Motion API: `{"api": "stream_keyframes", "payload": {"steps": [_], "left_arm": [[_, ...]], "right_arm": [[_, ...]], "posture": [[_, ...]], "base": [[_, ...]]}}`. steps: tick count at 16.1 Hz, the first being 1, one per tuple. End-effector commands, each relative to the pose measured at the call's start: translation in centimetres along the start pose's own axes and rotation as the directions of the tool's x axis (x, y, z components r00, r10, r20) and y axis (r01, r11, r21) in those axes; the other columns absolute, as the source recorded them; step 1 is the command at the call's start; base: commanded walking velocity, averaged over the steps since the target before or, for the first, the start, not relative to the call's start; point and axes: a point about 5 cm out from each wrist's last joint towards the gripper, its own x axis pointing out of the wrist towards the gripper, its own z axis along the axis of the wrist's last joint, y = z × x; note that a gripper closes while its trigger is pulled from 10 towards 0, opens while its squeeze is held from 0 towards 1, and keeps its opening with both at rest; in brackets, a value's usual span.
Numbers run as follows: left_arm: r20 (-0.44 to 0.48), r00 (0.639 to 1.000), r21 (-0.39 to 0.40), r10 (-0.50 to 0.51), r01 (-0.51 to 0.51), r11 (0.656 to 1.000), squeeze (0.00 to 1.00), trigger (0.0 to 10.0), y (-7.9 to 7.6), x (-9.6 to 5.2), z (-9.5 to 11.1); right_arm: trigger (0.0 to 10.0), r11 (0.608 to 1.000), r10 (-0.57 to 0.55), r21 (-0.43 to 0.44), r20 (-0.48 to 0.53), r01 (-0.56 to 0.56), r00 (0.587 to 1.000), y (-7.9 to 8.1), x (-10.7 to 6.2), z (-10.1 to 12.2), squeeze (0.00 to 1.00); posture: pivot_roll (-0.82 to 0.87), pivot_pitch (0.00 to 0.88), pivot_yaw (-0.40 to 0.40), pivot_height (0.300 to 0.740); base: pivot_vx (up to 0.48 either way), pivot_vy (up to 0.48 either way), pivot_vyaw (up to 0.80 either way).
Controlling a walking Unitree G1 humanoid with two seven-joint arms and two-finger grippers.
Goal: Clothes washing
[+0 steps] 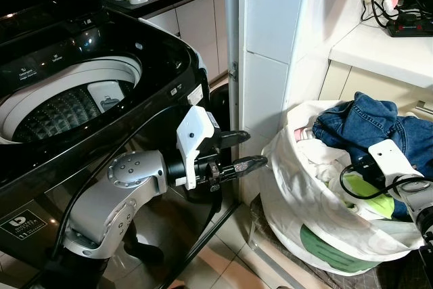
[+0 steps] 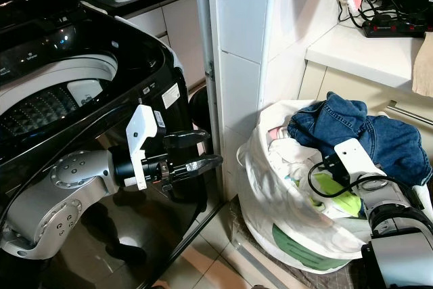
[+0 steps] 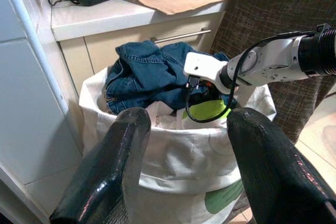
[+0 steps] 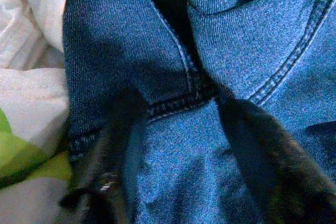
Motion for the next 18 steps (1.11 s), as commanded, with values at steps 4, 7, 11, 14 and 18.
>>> {"api": "stream_keyframes", "payload": {"steps": [4,7,11,14,18], "left_arm": [[-0.025,1.000,0.006,0.009,-0.009,1.000,0.00,10.0,0.0,-0.3,0.0],[-0.028,0.999,0.003,0.020,-0.019,1.000,0.00,10.0,0.1,-0.4,0.0],[-0.031,0.999,0.005,0.039,-0.039,0.999,0.00,10.0,0.3,-0.3,-0.1],[-0.020,0.998,0.011,0.067,-0.067,0.998,0.00,10.0,0.6,-0.1,0.0],[0.010,0.990,0.024,0.138,-0.139,0.990,0.00,10.0,1.4,-0.3,0.3]], "right_arm": [[0.0,1.000,0.016,0.016,-0.004,-0.016,1.000,0.4,0.0,-0.5,0.00],[0.0,0.999,0.018,0.039,-0.010,-0.017,1.000,0.6,0.0,-1.0,0.00],[0.0,0.998,0.010,0.066,0.015,-0.011,1.000,0.5,0.0,-0.6,0.00],[0.0,0.996,-0.003,0.087,0.048,-0.001,0.999,0.2,0.0,0.0,0.00],[0.0,0.990,-0.018,0.142,0.214,-0.013,0.977,-0.7,-0.3,3.2,0.00]], "posture": [[-0.02,0.010,0.108,0.740],[-0.02,0.010,0.108,0.740],[-0.03,0.012,0.108,0.740],[-0.03,0.003,0.090,0.740],[-0.04,0.000,0.090,0.740]], "base": [[0.000,0.000,0.00],[0.000,0.000,0.00],[0.000,0.000,0.00],[0.000,0.000,0.00],[0.000,0.000,0.00]]}}
